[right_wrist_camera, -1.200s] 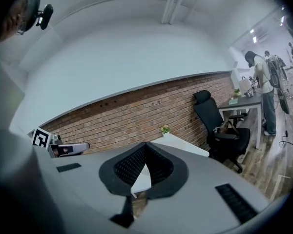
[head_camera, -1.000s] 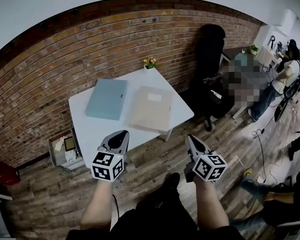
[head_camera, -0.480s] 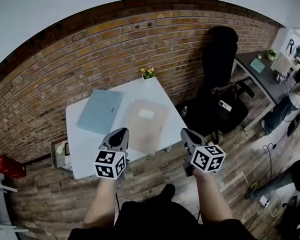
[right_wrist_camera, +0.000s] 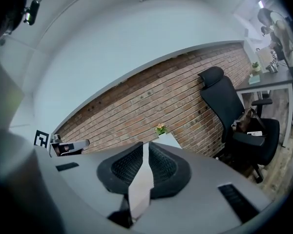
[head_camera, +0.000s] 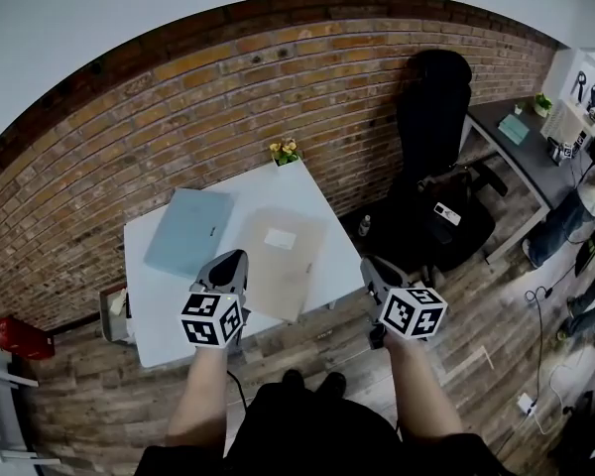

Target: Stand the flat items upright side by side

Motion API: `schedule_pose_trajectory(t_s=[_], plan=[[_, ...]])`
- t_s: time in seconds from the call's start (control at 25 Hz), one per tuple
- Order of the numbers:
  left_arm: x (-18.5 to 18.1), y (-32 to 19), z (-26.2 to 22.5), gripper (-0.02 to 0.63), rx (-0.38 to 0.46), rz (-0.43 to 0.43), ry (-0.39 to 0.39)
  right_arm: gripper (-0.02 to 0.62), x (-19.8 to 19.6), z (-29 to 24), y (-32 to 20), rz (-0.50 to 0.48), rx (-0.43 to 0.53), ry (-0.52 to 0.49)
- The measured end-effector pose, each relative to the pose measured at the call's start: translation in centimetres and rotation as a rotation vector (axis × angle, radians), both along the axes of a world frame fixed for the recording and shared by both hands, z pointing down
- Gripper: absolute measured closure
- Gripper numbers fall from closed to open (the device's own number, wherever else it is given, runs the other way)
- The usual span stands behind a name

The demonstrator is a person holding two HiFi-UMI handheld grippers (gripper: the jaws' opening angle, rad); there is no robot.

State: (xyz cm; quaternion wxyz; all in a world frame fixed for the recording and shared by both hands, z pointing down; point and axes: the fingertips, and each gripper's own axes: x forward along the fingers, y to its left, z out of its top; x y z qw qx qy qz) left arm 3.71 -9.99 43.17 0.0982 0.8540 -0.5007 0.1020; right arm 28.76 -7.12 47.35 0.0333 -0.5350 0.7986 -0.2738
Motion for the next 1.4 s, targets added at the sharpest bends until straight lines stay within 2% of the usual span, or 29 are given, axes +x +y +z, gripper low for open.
schedule_pose_trajectory(t_s=[0.32,0.48,0.72,0.96,1.12,1.28,1.32,1.4], plan=[[-2.8,-2.3,1.5,0.588,-0.029,0.0,0.035,0.457,-2.7,1.6,-2.4,-0.032,-0.073,0.04],[-5.6,-3.0,3.4,0.586,-0.074,-0.025,0.067,0.423,-6.1,2.8,-3.7,-0.09,-0.101,0.048],[-7.0,-2.8,6.7,0.586,-0.146,-0.049,0.072,0.384,-8.5,6.0,-6.3,-0.173,-0.177,0.069],[-8.1,-3.1,8.7,0.586,-0.195,-0.16,0.067,0.331,-9.0,9.7,-10.2,-0.28,-0.243,0.068],[-7.1,-2.9,10.1,0.584,-0.253,-0.248,0.098,0.306,-8.3,11.4,-12.4,-0.367,-0.278,0.062],[-6.3,-2.5,11.2,0.582,-0.293,-0.347,0.084,0.286,-7.0,13.2,-14.6,-0.445,-0.314,0.061],[-6.3,-2.3,11.5,0.567,-0.305,-0.381,0.083,0.278,-6.8,13.7,-15.1,-0.465,-0.321,0.062],[-6.3,-1.8,12.3,0.489,-0.328,-0.453,0.096,0.267,-6.5,14.4,-15.8,-0.506,-0.332,0.067]])
